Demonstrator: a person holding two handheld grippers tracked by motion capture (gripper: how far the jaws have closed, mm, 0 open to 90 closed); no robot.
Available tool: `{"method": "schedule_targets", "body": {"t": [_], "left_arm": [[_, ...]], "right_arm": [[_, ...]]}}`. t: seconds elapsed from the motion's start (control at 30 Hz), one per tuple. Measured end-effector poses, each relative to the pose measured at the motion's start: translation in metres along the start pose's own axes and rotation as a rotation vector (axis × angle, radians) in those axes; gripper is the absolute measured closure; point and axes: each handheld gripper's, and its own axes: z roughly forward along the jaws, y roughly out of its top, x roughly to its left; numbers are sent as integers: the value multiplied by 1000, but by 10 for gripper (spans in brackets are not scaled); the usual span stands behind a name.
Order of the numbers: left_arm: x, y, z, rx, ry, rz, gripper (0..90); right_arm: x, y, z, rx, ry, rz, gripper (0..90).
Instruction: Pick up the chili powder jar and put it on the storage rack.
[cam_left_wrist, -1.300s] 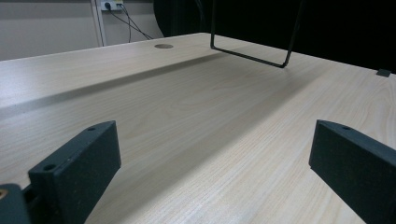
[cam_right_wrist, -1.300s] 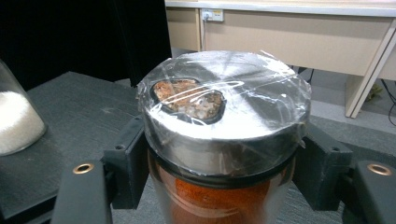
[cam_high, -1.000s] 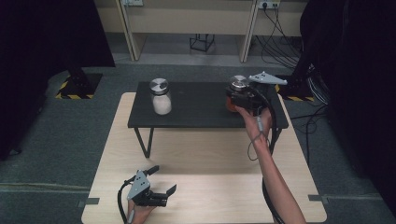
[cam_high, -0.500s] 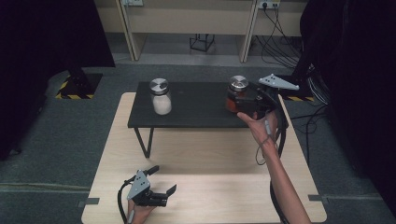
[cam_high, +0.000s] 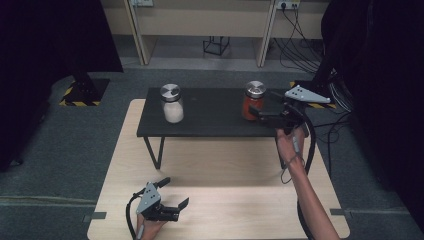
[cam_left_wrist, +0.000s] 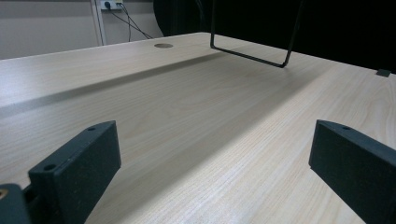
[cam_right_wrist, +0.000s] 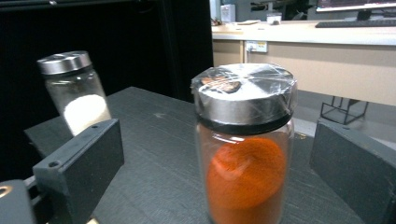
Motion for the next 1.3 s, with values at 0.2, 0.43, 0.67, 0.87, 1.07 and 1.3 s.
{"method": "schedule_targets", "body": {"t": [0.2,0.43,0.67,0.87,1.07,1.3], "left_arm": [[0,0,0,0,0,0,14],[0,0,0,1,1,1,14],[0,0,0,1,1,2,14],[-1,0,0,0,2,2,15],[-1,0,0,1,2,3,15],[-1,0,0,1,2,3,14]], "right_arm": [[0,-10,-12,-17,34,-7,29],[0,-20,-28,-40,73,-1,29],[-1,-25,-39,-54,112,-4,29],[0,-33,-47,-56,138,-4,29],[0,-50,-55,-70,167,-1,29],[1,-72,-63,-78,200,0,29]]}}
